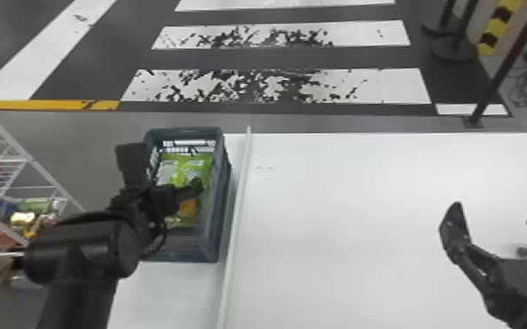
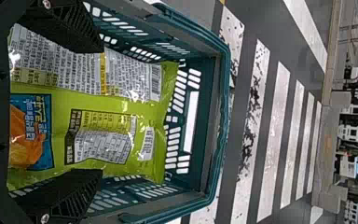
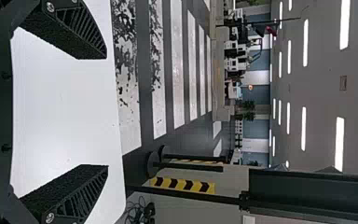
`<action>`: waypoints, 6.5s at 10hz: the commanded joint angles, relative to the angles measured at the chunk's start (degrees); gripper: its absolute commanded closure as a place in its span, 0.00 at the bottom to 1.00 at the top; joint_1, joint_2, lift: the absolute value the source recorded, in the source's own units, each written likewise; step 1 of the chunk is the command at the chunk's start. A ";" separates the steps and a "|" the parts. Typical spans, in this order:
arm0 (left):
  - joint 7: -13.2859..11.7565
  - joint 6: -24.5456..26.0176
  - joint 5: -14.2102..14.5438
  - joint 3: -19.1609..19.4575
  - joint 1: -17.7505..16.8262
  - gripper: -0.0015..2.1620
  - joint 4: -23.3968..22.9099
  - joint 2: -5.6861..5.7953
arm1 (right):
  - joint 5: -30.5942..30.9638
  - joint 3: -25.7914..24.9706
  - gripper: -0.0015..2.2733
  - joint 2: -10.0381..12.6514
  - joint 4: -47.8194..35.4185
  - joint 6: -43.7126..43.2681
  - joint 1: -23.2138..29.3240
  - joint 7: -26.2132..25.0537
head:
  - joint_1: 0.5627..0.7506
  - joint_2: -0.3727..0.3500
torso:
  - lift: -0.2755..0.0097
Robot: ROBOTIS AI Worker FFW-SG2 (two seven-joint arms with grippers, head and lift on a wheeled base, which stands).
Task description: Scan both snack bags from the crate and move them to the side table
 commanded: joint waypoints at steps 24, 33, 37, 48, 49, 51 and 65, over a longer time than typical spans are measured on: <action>2.46 -0.37 6.35 3.50 4.60 0.99 -10.18 -0.71 | -0.60 0.25 0.04 -0.63 -0.63 -0.53 0.63 -0.71 | 0.70 0.70 | 0.86; 2.29 6.13 7.15 1.48 12.60 0.99 -35.23 -1.15 | -0.78 -0.28 0.04 -0.37 -0.89 -3.69 0.81 -2.29 | 0.70 0.60 | 0.86; -0.70 10.70 2.66 -8.89 13.74 0.99 -40.94 -1.23 | -0.78 -0.28 0.04 -0.28 -1.24 -4.04 0.98 -2.29 | 0.70 0.45 | 0.86; -3.69 -2.30 -18.08 -40.09 3.63 0.99 -5.61 -4.57 | -2.36 1.30 0.04 -0.72 -4.41 -4.39 1.42 -2.20 | 0.70 0.04 | 0.86; -3.95 -4.94 -18.52 -42.02 2.67 0.99 -2.80 -6.16 | -2.36 1.30 0.04 -0.72 -4.58 -4.39 1.42 -2.11 | 0.70 0.03 | 0.86; -4.75 -8.28 -20.19 -46.16 1.17 0.99 2.21 -9.21 | -2.36 1.48 0.04 -0.72 -4.49 -4.39 1.07 -2.11 | 0.70 0.03 | 0.86; -5.80 -13.55 -13.68 -48.44 2.23 0.03 5.90 -8.35 | -2.36 1.39 0.04 -0.72 -3.97 -4.04 0.01 -2.11 | 0.70 0.03 | 0.86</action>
